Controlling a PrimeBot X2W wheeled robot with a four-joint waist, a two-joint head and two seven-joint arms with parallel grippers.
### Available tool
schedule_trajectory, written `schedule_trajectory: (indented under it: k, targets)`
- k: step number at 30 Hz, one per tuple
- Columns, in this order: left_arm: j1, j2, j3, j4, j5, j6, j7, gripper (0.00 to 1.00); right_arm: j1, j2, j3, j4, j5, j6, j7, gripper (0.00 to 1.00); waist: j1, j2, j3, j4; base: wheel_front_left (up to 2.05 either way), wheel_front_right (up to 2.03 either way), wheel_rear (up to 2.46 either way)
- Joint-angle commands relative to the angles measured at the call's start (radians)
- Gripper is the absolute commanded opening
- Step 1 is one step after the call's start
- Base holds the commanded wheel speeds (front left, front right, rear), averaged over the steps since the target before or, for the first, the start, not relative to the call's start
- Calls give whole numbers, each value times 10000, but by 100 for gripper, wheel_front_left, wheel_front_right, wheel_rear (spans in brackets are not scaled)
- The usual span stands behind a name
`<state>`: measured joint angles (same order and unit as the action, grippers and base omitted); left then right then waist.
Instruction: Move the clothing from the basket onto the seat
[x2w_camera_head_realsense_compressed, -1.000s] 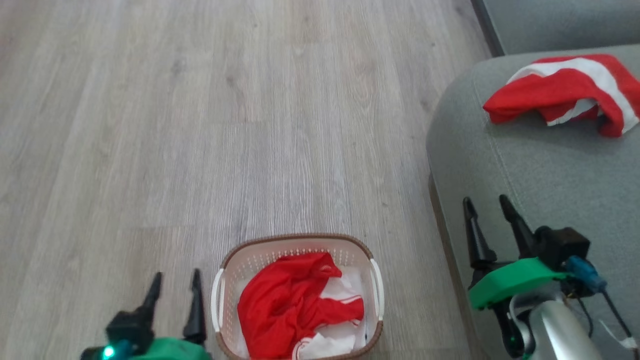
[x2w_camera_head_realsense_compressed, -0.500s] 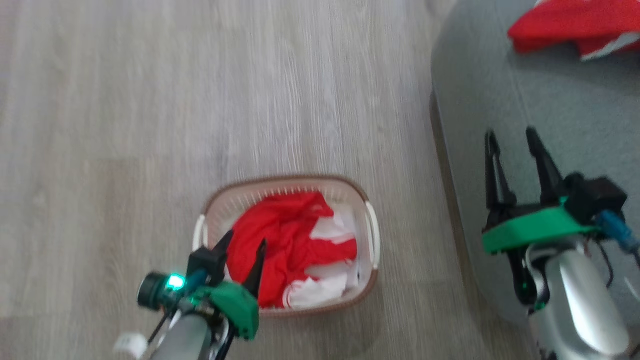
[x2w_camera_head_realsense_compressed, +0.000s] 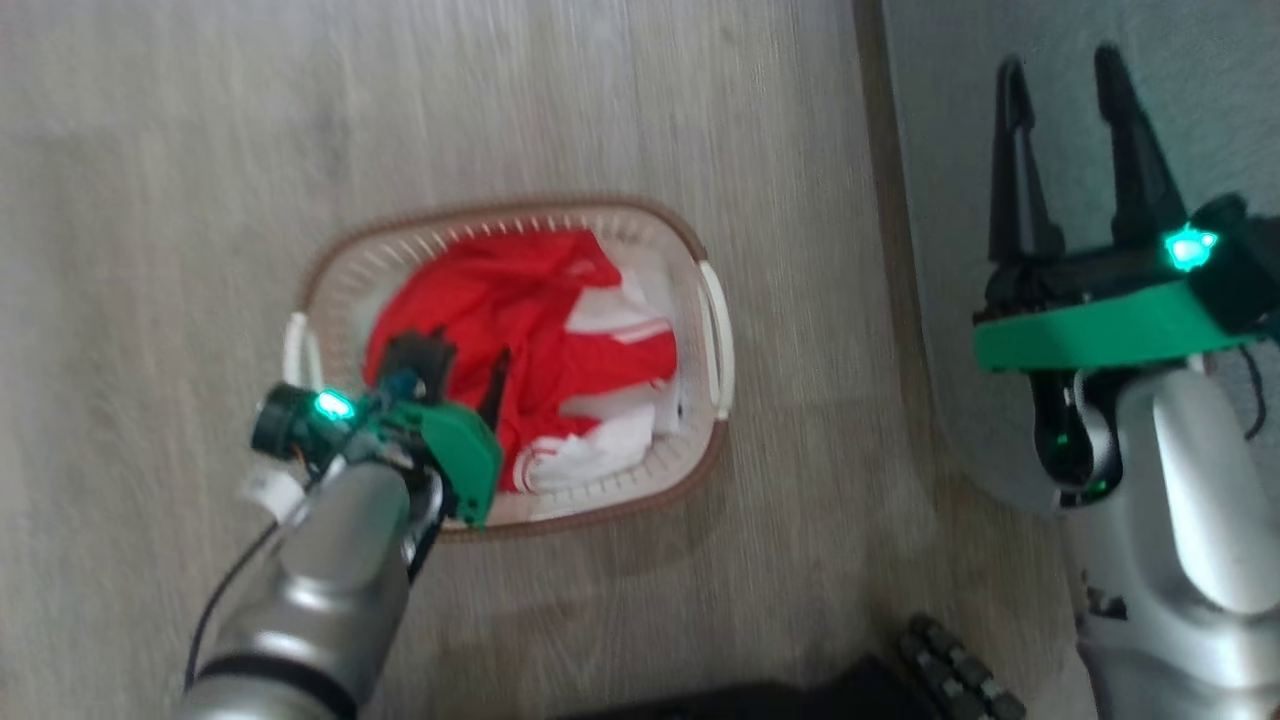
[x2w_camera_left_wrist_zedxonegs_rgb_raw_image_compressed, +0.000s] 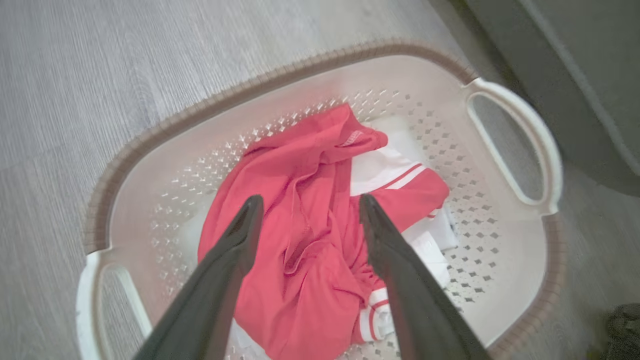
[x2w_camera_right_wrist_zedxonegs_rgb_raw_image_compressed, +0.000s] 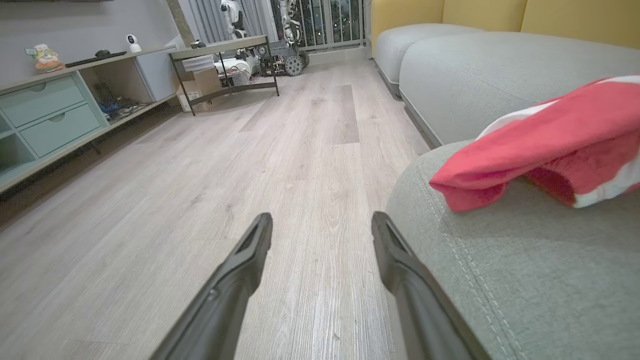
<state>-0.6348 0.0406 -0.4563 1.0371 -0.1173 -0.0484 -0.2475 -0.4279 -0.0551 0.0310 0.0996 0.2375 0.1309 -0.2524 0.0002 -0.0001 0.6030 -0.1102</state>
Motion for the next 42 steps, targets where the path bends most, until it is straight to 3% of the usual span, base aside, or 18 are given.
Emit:
schedule_trajectory:
  k: [1,10,24,25,27,28,29,42]
  targets:
    - [-155,98,174,97,69,116,-70,100,-63,49,238,-415,70,-2,-93,100,-2,1,1035,-377,0,0,0]
    - [-1861,228,-117,1808,330,343,36,100,-700,49,633,-955,280,-2,-93,100,-2,1,2455,-603,0,0,0]
    - [-2541,503,-479,2429,487,897,848,100,-1433,49,1370,-1359,511,-2,-93,100,-2,1,3248,-991,0,0,0]
    - [-2553,514,-505,2442,494,939,911,90,-1435,49,1367,-1367,514,-2,-93,100,-2,1,3268,-999,0,0,0]
    - [-2557,529,-561,2464,505,991,1026,39,-1422,49,1348,-1365,511,-2,-93,100,-2,1,3288,-1007,0,0,0]
    - [-2552,534,-589,2472,508,1001,1055,4,-1415,49,1336,-1354,507,-2,-93,100,-2,1,3285,-1006,0,0,0]
    - [-2539,534,-618,2478,510,1004,1061,0,-1408,49,1322,-1332,503,-2,-93,100,-2,1,3261,-1000,0,0,0]
    - [-2064,336,-921,2235,340,580,53,0,-1051,49,1132,-340,367,-2,-93,100,-2,1,1428,-635,0,0,0]
